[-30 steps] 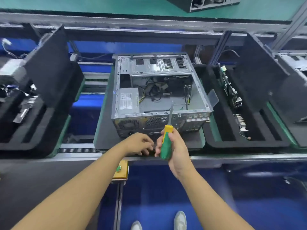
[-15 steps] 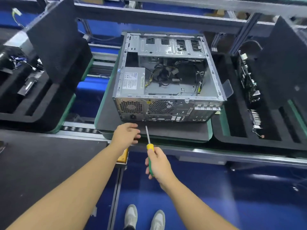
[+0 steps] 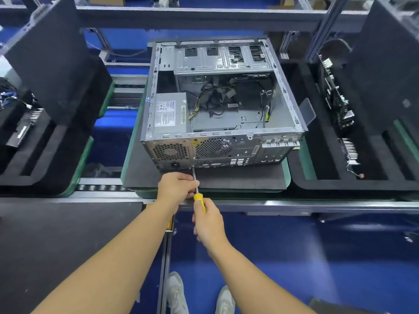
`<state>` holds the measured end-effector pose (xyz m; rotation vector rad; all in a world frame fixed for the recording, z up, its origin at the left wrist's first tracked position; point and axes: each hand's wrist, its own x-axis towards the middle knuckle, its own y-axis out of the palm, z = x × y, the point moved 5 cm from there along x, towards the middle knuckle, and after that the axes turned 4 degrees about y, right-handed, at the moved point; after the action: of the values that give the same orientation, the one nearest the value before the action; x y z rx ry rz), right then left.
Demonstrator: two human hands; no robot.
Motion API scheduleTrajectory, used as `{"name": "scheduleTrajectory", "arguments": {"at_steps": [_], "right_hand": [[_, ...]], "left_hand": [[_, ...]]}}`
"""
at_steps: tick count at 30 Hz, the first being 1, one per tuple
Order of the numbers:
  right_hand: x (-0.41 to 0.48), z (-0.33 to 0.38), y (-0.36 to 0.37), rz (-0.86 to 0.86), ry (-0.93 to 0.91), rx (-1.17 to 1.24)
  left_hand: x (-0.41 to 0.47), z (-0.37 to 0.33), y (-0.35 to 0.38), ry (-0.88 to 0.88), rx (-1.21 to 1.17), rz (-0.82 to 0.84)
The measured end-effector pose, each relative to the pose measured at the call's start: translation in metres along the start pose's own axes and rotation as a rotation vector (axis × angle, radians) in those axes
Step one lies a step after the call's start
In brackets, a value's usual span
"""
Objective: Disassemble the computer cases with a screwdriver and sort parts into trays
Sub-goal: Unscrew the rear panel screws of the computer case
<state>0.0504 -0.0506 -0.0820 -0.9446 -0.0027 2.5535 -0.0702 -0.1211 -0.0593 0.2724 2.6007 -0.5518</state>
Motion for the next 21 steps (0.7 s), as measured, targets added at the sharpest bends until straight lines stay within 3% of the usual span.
{"name": "scheduleTrajectory", "arguments": {"at_steps": [17, 21], "right_hand": [[-0.004, -0.004, 0.019, -0.034, 0.06, 0.119], [-0.004, -0.003, 0.027, 0.112, 0.158, 0.341]], "left_hand": [[0.003, 0.004, -0.015, 0.078, 0.136, 0.032], [-0.004, 0.015, -0.019, 0.096, 0.253, 0.141]]}}
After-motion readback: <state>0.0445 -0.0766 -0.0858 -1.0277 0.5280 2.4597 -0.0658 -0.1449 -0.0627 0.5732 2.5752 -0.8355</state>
